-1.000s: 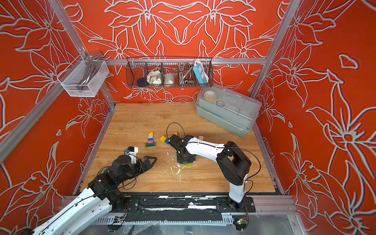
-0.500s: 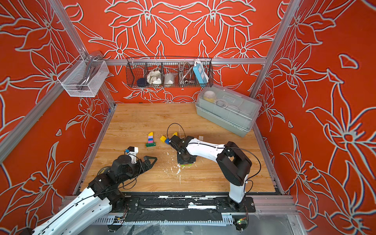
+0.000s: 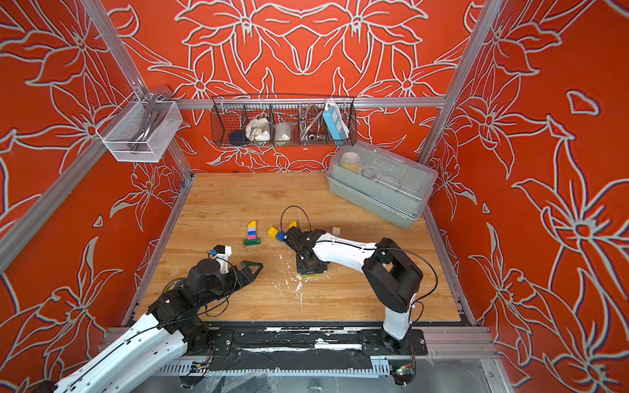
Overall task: Assemble the number 1 with lego
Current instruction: Assemble the lego brick with the lego brick, then pick up the lego brick from the center of the board.
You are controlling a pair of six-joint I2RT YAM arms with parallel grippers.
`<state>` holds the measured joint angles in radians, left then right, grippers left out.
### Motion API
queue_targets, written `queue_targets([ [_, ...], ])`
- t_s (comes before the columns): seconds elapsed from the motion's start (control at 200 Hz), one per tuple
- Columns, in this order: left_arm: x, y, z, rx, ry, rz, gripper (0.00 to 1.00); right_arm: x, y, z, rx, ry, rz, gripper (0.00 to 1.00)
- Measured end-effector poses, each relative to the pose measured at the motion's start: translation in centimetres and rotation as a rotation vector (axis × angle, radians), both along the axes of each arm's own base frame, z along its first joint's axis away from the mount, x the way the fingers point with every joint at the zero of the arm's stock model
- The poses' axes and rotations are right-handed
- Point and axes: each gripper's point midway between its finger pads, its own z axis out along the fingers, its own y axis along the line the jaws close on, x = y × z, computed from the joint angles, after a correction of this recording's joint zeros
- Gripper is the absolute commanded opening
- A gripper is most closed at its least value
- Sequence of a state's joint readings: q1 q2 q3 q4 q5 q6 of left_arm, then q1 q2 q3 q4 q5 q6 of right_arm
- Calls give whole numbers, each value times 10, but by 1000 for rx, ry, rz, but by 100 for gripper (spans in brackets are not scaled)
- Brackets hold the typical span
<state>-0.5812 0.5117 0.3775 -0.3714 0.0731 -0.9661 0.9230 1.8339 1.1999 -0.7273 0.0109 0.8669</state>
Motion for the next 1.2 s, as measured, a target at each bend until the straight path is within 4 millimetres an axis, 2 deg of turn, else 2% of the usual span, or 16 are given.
queue_targets([
  [0.225,1,1,-1,2,3,5,99,8,31,8,31,-63,2,19],
  [0.355,1,1,2,-6,-9,6,99,5,51,11,58,-89,0,23],
  [0.631,-2,3,8,-20,-31,8,99,-4,76,11,116,-82,-20,59],
  [0.821,-4,6,8,-18,-27,16,99,-10,70,17,99,-67,-28,71],
  [0.926,-5,9,3,-4,-5,27,99,-9,67,38,108,-86,-25,73],
  [1.026,-7,13,0,25,44,46,99,-2,61,71,142,-155,-13,81],
  [1.061,-6,13,1,38,63,51,97,2,56,85,149,-190,-12,87],
  [1.111,-3,13,4,58,92,57,95,11,45,107,166,-257,-37,99],
  [1.201,9,8,13,118,152,58,90,26,12,137,179,-366,-86,100],
])
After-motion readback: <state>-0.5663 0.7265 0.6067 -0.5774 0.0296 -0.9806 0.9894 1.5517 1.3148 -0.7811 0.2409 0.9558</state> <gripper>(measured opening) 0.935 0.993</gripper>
